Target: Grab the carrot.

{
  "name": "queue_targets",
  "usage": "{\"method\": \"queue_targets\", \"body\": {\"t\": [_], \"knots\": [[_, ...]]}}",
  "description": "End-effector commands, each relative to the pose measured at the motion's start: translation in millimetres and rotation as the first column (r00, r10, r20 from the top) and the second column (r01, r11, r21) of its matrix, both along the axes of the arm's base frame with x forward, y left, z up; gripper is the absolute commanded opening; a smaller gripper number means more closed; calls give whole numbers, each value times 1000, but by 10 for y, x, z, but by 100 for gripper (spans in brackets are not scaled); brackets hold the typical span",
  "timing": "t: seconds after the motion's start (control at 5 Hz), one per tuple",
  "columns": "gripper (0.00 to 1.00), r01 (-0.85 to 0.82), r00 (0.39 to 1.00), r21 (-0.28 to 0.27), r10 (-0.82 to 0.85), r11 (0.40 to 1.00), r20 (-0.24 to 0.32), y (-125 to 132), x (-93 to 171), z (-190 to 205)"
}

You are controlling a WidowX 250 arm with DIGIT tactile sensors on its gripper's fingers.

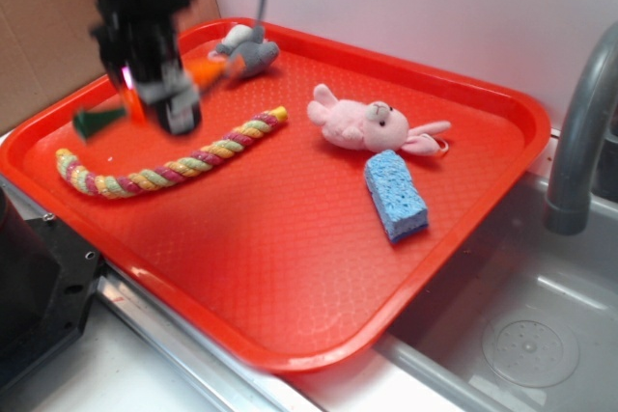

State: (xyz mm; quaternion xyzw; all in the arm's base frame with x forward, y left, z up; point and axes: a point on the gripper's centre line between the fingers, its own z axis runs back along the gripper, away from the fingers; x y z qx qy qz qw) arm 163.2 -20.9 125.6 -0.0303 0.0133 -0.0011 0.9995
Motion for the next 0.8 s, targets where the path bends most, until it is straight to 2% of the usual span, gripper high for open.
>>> {"method": "queue_targets", "body": {"t": [0.0, 0.4, 0.6], "knots": [[0, -172, 974, 24, 167, 985, 152, 213, -59, 809], [0, -181, 967, 52, 168, 982, 194, 315, -31, 844], [0, -183, 970, 50, 172, 982, 171, 331, -16, 808]]}}
